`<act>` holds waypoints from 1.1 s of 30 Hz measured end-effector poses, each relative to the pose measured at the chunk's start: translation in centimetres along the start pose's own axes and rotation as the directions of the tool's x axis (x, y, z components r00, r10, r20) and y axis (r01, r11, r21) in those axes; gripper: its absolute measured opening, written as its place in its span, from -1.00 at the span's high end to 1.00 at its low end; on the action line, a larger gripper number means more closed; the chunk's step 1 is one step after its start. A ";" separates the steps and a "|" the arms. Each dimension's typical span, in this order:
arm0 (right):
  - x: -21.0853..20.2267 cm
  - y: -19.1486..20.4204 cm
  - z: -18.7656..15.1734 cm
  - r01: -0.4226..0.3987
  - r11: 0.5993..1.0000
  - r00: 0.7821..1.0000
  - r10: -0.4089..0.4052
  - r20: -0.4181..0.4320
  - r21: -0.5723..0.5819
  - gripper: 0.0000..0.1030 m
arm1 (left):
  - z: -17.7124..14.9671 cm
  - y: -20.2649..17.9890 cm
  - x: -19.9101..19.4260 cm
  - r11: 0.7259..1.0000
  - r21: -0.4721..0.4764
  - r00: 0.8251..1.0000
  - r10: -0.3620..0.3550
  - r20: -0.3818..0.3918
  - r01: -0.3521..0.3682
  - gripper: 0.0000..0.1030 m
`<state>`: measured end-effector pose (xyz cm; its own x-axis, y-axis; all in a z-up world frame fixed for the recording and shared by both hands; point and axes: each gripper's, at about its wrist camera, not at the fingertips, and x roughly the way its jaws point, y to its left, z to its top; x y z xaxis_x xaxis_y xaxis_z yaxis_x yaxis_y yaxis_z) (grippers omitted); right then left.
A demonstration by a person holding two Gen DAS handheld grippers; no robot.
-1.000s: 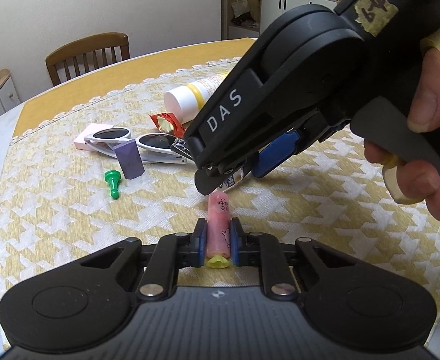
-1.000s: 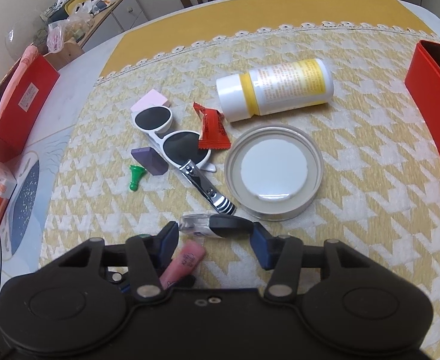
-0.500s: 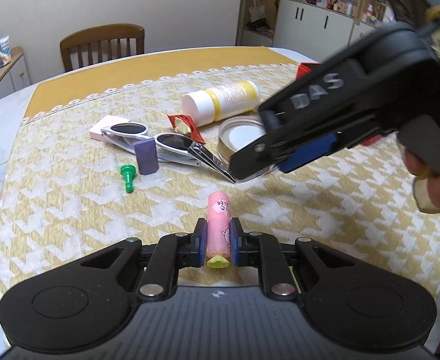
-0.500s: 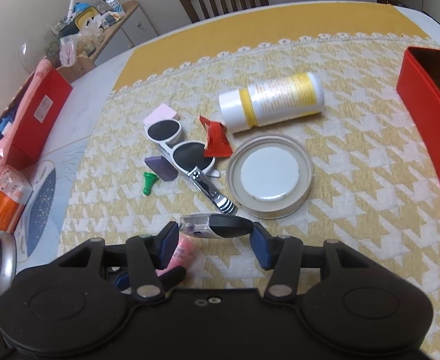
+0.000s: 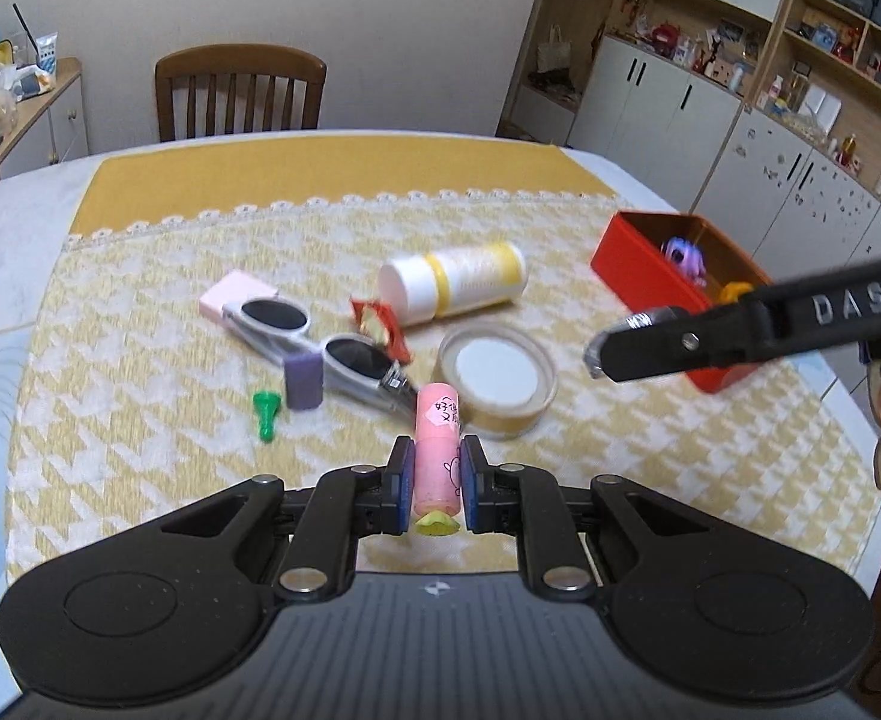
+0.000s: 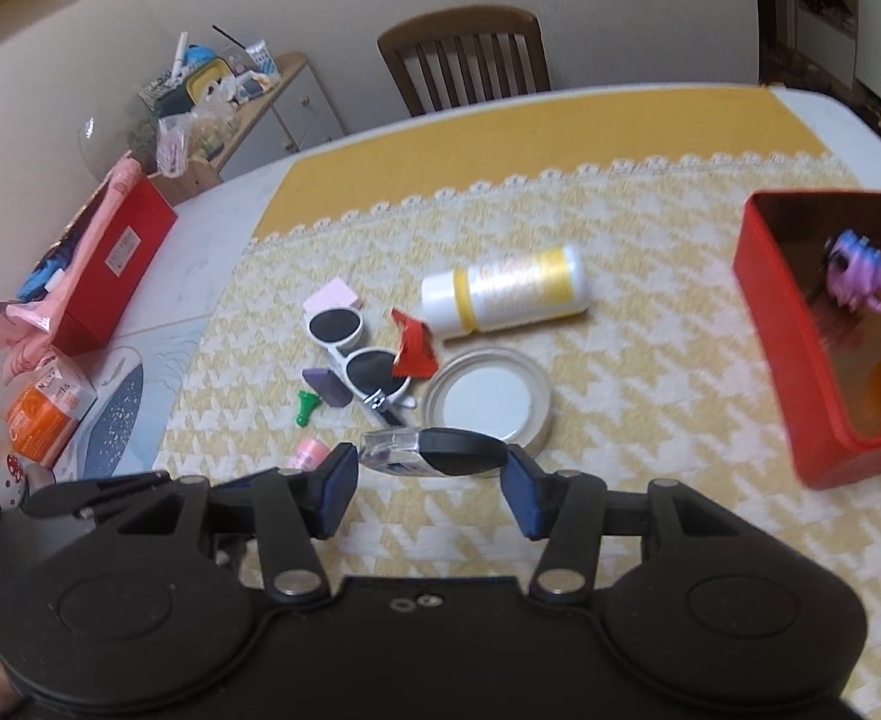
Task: Organize rigid objects
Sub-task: 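Carry the lip balm and the nail clipper with both grippers into the red tin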
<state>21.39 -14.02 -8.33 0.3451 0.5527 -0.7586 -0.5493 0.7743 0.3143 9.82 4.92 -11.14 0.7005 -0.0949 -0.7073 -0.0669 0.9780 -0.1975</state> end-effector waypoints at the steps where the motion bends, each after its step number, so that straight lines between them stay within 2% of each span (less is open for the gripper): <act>1: -0.4 -0.4 0.1 -0.002 1.000 1.000 0.002 0.006 0.000 0.00 | 0.4 -0.3 0.0 1.000 -0.005 1.000 0.003 -0.003 -0.003 0.70; 10: -4.2 -5.1 0.7 0.001 1.000 0.998 -0.001 0.061 0.000 0.00 | 3.5 -4.1 -0.5 0.999 -0.032 1.000 0.017 -0.008 -0.017 0.70; 21: -7.8 -12.4 2.3 0.022 1.000 0.992 -0.021 0.124 -0.007 0.00 | 7.2 -10.9 0.4 1.000 -0.003 0.999 0.013 0.045 -0.012 0.70; 24: -8.6 -14.5 2.7 0.034 0.999 0.989 -0.031 0.142 -0.016 0.00 | 8.1 -13.0 1.2 1.000 0.019 0.998 0.001 0.057 -0.002 0.70; 33: -9.4 -21.4 4.5 0.088 0.996 0.984 -0.083 0.158 -0.028 0.00 | 10.4 -19.1 5.8 0.998 0.063 0.999 -0.033 0.033 0.031 0.70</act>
<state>33.33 -34.36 -5.39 0.5054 0.5284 -0.6821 -0.5376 0.8112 0.2301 22.59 -12.36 -4.44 0.7257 -0.1213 -0.6773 0.0001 0.9844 -0.1761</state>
